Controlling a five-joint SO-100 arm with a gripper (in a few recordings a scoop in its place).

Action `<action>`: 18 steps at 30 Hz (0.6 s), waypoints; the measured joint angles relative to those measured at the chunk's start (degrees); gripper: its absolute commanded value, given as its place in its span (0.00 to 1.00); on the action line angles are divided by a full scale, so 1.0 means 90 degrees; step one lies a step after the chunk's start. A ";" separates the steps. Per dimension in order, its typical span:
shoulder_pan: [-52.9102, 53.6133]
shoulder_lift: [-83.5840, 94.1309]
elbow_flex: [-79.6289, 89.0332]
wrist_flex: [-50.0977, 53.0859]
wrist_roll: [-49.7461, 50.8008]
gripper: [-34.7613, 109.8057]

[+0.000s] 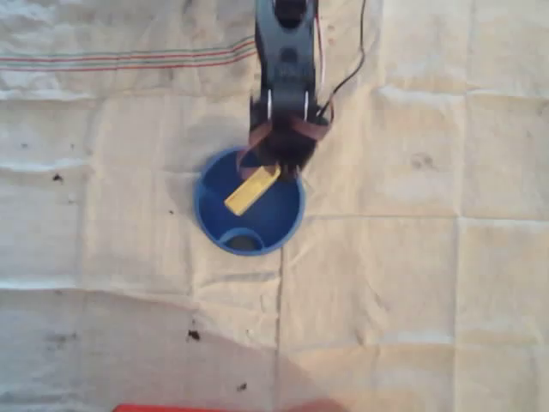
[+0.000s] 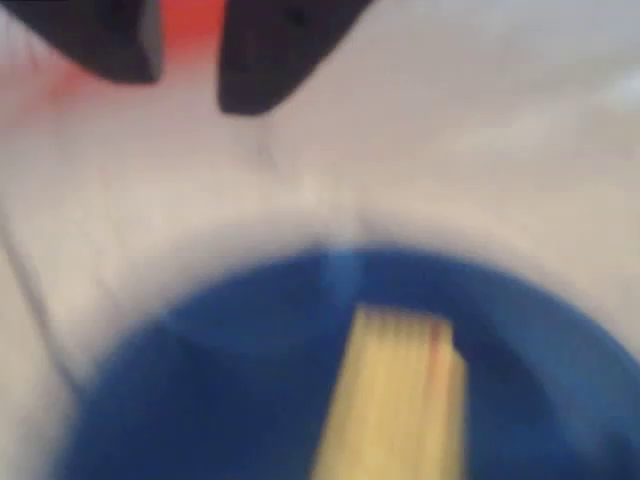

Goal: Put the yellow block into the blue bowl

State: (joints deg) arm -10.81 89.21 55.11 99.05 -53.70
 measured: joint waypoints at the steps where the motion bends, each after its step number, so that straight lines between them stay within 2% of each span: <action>1: -0.0078 0.0098 0.0000 0.0000 0.0166 0.24; 4: -0.0322 0.0459 0.0000 0.0000 0.0625 0.24; 12: -0.1748 0.1699 0.0049 0.0010 0.3086 0.24; 18: -0.2920 0.2998 0.1396 0.0000 0.4258 0.24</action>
State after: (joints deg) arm -37.09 116.19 67.68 99.05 -15.38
